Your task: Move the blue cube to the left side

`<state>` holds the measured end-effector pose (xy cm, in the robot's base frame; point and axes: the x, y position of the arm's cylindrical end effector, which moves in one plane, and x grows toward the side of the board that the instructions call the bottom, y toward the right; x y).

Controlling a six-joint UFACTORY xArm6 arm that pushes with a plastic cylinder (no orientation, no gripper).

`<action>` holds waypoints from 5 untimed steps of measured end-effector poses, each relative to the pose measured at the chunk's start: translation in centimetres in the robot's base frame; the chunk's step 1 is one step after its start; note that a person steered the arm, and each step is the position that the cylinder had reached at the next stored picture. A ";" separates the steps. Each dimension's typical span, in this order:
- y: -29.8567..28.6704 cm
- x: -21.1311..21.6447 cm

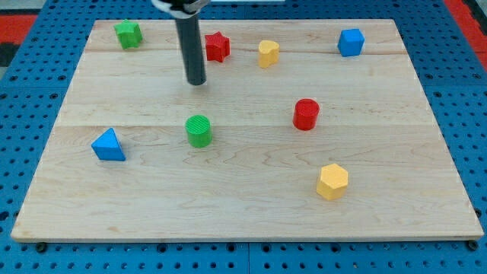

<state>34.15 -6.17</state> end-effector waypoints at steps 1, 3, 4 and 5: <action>6.3 -1.6; 9.5 -0.3; 17.5 -1.0; 25.7 -4.5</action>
<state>29.68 19.51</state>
